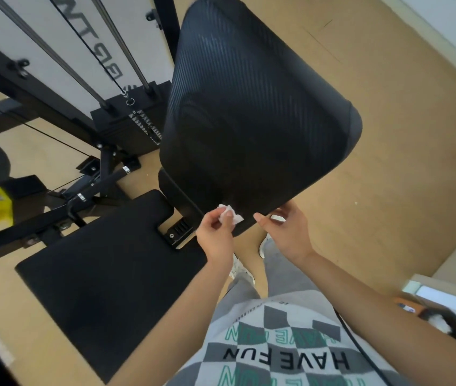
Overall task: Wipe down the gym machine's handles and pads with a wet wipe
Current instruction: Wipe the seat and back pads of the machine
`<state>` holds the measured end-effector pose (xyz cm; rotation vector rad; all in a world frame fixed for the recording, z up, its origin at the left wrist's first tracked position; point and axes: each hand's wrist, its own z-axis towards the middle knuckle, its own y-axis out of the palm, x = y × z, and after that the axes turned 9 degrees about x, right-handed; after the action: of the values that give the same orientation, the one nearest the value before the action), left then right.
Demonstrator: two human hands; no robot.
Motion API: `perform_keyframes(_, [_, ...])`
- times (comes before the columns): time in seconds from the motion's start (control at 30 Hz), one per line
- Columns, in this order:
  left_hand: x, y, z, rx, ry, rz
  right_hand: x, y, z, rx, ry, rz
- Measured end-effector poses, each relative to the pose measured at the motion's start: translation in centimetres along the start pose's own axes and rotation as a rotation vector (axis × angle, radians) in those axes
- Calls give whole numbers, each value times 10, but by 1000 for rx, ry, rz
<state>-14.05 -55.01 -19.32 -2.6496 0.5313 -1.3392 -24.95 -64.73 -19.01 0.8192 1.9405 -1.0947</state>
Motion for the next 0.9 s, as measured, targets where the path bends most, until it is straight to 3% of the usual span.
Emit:
perform_keyframes(0.23, [93,22,7,-111,445,-105,-1,1,1,-2,10,10])
perform_keyframes(0.3, [93,26,23,-45,393,-133,-1,1,1,1,14,12])
perform_keyframes(0.43, [36,12,42,138,21,-93,-2,0,0,8,-1,-20])
perform_keyframes(0.53, [0,-2,42,183,-179,-12,-2,1,1,15,-2,-28])
perform_keyframes(0.63, [1,0,31,173,-135,1,-1,1,0,14,-6,-16])
perform_keyframes(0.83, [36,15,-2,-95,231,-41,-3,-1,-1,4,-12,22])
perform_keyframes(0.9, [24,16,2,-91,197,-63,-4,-1,-2,3,-4,22])
